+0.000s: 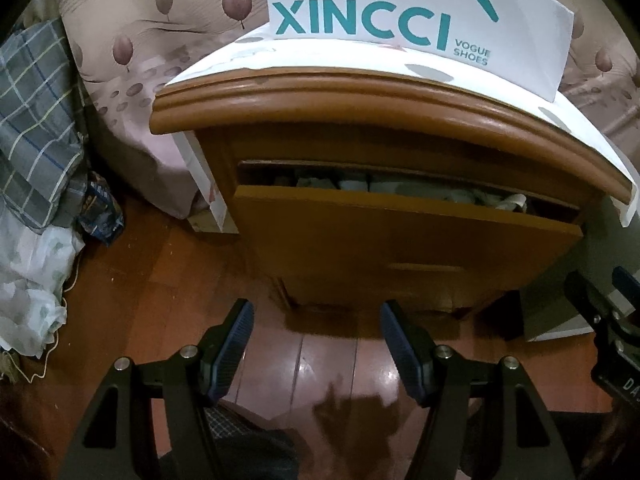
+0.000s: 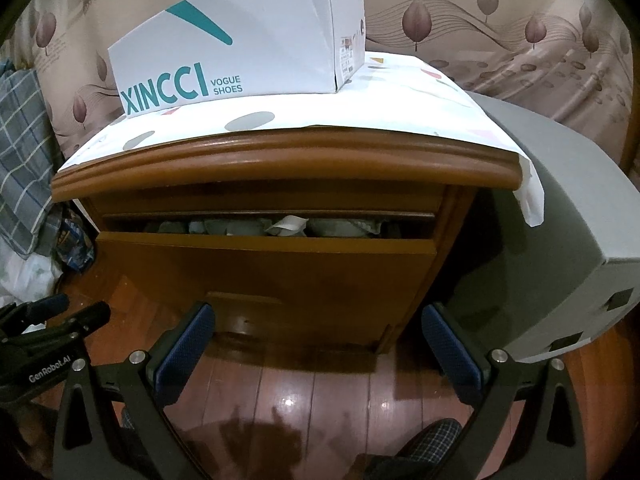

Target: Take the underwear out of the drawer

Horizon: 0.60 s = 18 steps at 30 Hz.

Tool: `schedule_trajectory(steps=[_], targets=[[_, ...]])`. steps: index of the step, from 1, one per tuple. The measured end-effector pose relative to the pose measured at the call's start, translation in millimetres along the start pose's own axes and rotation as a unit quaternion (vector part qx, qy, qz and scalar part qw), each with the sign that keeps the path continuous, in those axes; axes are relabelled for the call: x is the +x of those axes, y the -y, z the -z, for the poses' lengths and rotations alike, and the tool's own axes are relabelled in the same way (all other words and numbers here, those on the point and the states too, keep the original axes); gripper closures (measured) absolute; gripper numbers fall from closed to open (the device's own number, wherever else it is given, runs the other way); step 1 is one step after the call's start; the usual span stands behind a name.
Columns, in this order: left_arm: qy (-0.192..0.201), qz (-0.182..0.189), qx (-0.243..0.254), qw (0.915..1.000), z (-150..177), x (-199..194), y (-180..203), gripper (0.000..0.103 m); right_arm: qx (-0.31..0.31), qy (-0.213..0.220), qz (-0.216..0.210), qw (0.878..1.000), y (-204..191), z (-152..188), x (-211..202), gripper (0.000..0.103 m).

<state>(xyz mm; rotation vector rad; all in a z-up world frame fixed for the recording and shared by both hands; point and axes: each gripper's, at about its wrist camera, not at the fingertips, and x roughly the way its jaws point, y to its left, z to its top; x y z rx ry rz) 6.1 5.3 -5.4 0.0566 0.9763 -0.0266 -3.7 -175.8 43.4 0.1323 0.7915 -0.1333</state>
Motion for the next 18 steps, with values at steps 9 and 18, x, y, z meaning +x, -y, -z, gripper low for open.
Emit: schedule_trajectory(steps=[9,18], targets=[[-0.004,0.0,-0.003,1.0,0.0,1.8,0.0,0.036,-0.001,-0.001,-0.001,1.0,-0.2,-0.2,0.3,0.001],[-0.007,0.002,-0.005,1.0,1.0,2.8,-2.6,0.035,-0.001,-0.002,-0.001,1.0,-0.3,1.5,0.2,0.001]])
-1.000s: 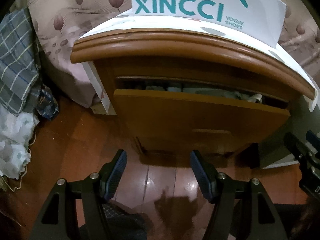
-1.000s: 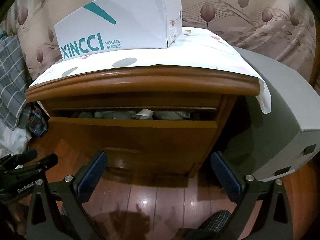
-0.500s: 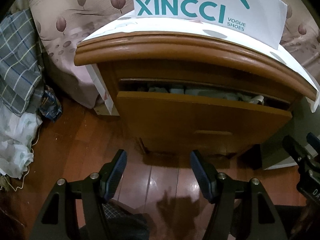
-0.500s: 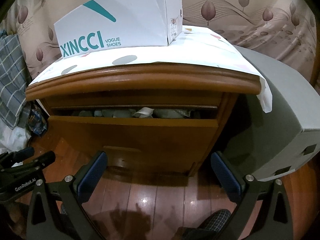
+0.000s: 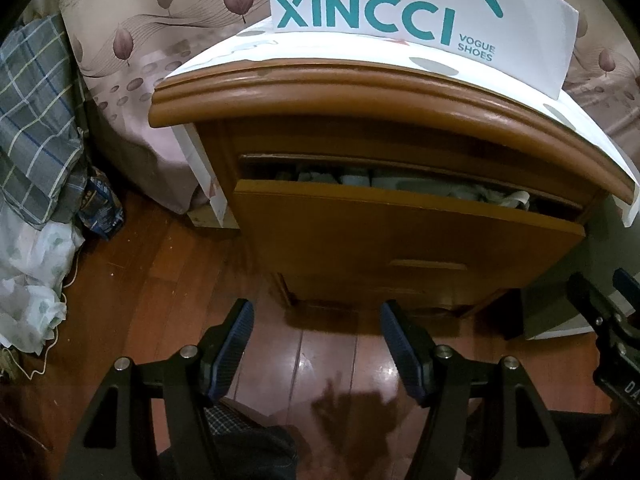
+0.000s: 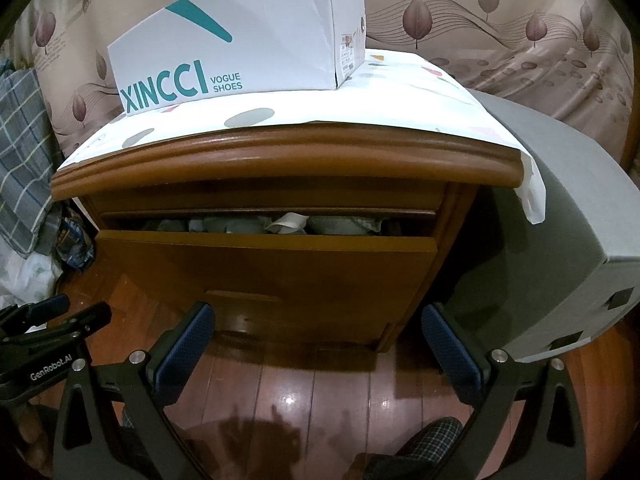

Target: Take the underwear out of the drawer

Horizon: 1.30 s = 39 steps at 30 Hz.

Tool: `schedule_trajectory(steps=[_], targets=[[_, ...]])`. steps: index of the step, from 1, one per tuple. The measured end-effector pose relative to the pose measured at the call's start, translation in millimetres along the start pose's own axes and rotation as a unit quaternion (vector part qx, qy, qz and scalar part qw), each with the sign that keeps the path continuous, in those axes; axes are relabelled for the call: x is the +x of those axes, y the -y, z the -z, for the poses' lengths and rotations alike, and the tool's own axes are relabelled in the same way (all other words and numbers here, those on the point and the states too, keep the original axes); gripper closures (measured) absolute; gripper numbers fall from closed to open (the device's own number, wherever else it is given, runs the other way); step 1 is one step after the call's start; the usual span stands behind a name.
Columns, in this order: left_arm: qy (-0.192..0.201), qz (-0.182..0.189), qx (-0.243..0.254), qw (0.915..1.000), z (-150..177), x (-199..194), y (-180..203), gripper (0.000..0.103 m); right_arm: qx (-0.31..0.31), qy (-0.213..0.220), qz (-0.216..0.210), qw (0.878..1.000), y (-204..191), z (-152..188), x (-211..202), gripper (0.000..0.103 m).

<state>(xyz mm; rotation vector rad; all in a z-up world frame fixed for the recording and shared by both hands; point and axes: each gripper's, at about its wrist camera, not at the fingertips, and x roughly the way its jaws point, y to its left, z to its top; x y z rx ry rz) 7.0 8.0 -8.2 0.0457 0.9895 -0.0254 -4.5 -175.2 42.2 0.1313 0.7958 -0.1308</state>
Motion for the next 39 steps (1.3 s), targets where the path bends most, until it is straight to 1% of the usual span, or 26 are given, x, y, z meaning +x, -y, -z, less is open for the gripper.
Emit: schedule_trajectory(steps=[24,31,39], targets=[[-0.005,-0.002,0.003,1.0,2.2,3.0,4.0,0.035,0.006,-0.008,-0.004,1.0,1.1,-0.8,2.1,0.001],[-0.006,-0.003,-0.001,1.0,2.1,3.4,4.5,0.035,0.008,-0.009,-0.004,1.0,2.1,-1.0,1.9,0.001],[-0.013,0.005,-0.011,0.9998,2.2,4.0,2.0,0.035,0.015,-0.006,-0.004,1.0,5.9,-2.5,0.9,0.001]])
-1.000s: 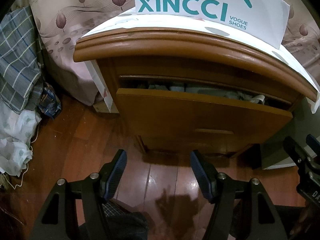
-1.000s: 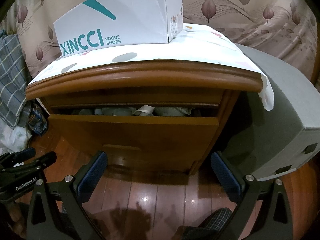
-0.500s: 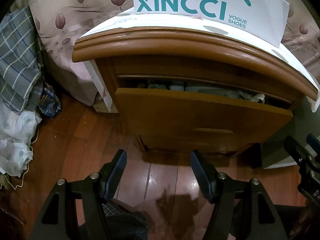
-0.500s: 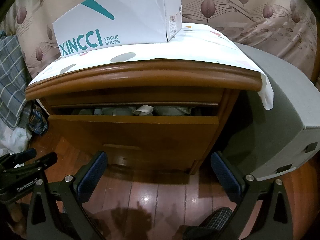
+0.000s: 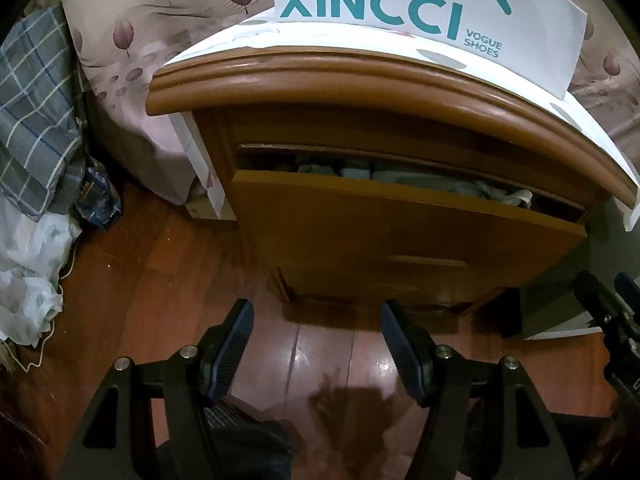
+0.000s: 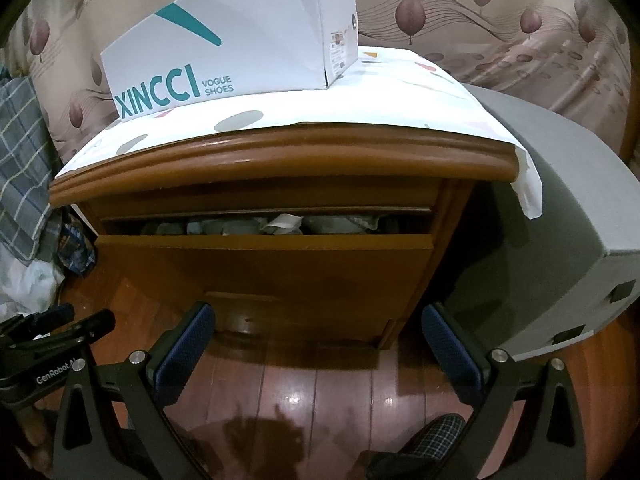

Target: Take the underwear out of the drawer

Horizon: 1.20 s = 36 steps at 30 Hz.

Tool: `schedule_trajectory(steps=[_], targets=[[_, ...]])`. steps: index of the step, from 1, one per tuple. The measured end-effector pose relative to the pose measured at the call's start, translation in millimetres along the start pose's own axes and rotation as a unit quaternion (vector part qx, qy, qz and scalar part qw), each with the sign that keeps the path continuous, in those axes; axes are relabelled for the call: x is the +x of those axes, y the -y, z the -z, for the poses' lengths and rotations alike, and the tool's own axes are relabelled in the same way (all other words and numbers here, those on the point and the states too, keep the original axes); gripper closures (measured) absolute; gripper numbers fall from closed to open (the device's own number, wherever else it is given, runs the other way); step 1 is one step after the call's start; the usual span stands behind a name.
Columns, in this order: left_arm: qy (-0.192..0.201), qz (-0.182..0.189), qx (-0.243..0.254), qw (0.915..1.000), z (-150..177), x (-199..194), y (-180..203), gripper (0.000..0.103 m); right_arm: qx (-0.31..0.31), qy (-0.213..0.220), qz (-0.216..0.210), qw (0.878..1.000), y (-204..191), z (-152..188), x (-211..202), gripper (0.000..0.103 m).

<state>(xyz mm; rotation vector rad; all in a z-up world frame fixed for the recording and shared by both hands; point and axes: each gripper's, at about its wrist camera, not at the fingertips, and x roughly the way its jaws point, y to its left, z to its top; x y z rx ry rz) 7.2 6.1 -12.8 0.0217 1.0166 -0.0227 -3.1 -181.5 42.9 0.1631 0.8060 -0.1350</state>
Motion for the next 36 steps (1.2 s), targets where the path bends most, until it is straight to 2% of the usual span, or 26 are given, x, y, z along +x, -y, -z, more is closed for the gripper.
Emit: schedule_trajectory(steps=[5,10,16,20,23,25,28,29,31,32,34,35,36], targets=[[-0.008,0.006,-0.01,0.9999,-1.3,4.1,-2.6,0.036,0.01,0.001,0.001,1.0,4.5,-2.4,-1.1,0.001],[-0.027,0.042,-0.038,0.998,-1.5,10.5,-9.3,0.035,0.031,-0.001,-0.001,1.0,12.8,-4.0,-1.3,0.001],[-0.056,0.081,-0.077,0.9921,-3.4,18.2,-22.5,0.035,0.051,0.004,0.001,0.999,22.5,-6.7,-5.0,0.001],[-0.042,0.104,-0.132,0.9849,-7.3,14.3,-35.4,0.031,0.068,0.005,-0.007,0.998,31.3,-8.8,-6.7,0.001],[-0.037,0.13,-0.192,0.972,-8.1,17.4,-46.1,0.026,0.076,0.007,-0.011,0.997,36.6,-10.4,-8.6,0.001],[-0.033,0.152,-0.239,0.9584,-8.4,20.8,-53.2,0.026,0.081,0.007,-0.014,0.997,39.4,-11.5,-10.3,0.001],[-0.026,0.188,-0.316,0.9297,-11.2,29.0,-63.2,0.025,0.085,0.008,-0.017,0.996,42.2,-12.7,-12.2,0.001],[-0.026,0.195,-0.329,0.9235,-12.1,30.1,-64.6,0.025,0.087,0.008,-0.018,0.996,43.6,-13.1,-12.4,0.001],[-0.024,0.217,-0.364,0.9054,-13.4,36.6,-67.7,0.025,0.092,0.007,-0.021,0.996,46.0,-13.3,-12.7,0.001],[-0.028,0.232,-0.385,0.8929,-14.5,42.8,-68.7,0.025,0.094,0.005,-0.023,0.995,46.9,-13.5,-12.6,0.001],[-0.033,0.243,-0.411,0.878,-13.9,50.9,-69.2,0.025,0.098,0.0,-0.028,0.995,48.7,-13.6,-11.8,0.001],[-0.031,0.242,-0.417,0.8757,-13.3,55.2,-69.6,0.025,0.099,-0.003,-0.03,0.995,49.4,-13.5,-11.4,0.001],[-0.028,0.243,-0.429,0.8697,-14.5,59.3,-70.6,0.025,0.101,-0.005,-0.032,0.994,49.9,-13.4,-11.0,0.001]])
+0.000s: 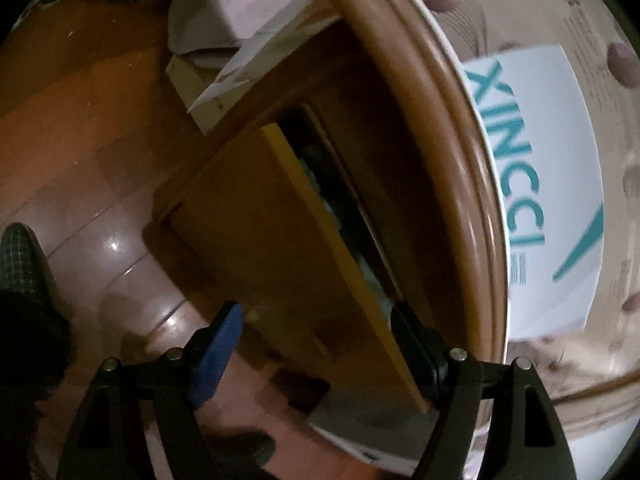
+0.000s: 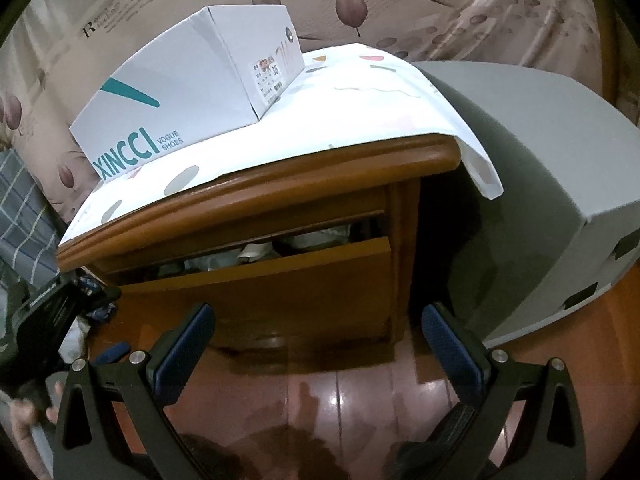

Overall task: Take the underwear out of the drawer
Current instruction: 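Hook the left tool on the drawer front and pull it outward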

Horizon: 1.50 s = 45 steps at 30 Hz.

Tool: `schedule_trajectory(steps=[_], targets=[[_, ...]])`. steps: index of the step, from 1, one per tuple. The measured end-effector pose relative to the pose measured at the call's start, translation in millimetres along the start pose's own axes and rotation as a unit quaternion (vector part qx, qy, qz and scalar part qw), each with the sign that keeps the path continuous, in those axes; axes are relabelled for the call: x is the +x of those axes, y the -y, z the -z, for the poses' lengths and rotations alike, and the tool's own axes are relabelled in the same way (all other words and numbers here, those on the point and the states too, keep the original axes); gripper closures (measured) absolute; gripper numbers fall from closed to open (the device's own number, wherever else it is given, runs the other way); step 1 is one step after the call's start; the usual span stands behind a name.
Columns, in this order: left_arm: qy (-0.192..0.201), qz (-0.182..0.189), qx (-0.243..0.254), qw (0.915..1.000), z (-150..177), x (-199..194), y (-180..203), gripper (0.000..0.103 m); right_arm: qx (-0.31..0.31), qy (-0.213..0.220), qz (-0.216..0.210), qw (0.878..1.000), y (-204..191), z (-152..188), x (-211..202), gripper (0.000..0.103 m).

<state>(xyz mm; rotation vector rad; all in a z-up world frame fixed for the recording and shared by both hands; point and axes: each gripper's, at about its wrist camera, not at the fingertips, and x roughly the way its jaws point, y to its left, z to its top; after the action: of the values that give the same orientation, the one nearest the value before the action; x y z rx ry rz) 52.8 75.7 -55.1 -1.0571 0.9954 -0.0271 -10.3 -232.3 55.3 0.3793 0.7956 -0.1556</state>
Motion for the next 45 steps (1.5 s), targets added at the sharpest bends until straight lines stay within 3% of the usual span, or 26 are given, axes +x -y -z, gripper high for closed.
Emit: schedule_trajectory(steps=[5,16,20,29,38,42,45], targets=[[-0.005,0.035,-0.062,0.9974,-9.7,16.0,-10.9,0.025,-0.001,-0.009,-0.008,1.0,0.4,0.1,0.4,0.001],[0.002,0.044,-0.137,0.9896,-16.2,38.6,-39.8,0.024,0.002,-0.029,-0.025,0.999,0.0,3.3,4.9,0.001],[0.006,0.048,-0.154,0.987,-15.4,47.4,-51.2,0.019,0.003,-0.035,-0.03,0.999,-0.4,3.1,6.0,0.001],[0.004,0.017,-0.215,0.9765,-19.2,62.6,-50.5,0.009,0.01,-0.046,-0.034,0.998,0.8,4.0,6.9,0.001],[0.009,-0.017,-0.211,0.9774,-21.8,64.5,-48.5,0.0,0.009,-0.046,-0.019,0.999,4.7,2.6,8.1,0.001],[0.015,-0.043,-0.15,0.9877,-25.3,59.6,-42.5,0.0,0.008,-0.03,0.007,0.999,9.1,-0.2,4.4,0.001],[-0.002,-0.035,-0.155,0.9873,-22.7,54.8,-48.6,0.0,0.011,-0.028,0.01,0.999,11.1,-1.2,4.3,0.001]])
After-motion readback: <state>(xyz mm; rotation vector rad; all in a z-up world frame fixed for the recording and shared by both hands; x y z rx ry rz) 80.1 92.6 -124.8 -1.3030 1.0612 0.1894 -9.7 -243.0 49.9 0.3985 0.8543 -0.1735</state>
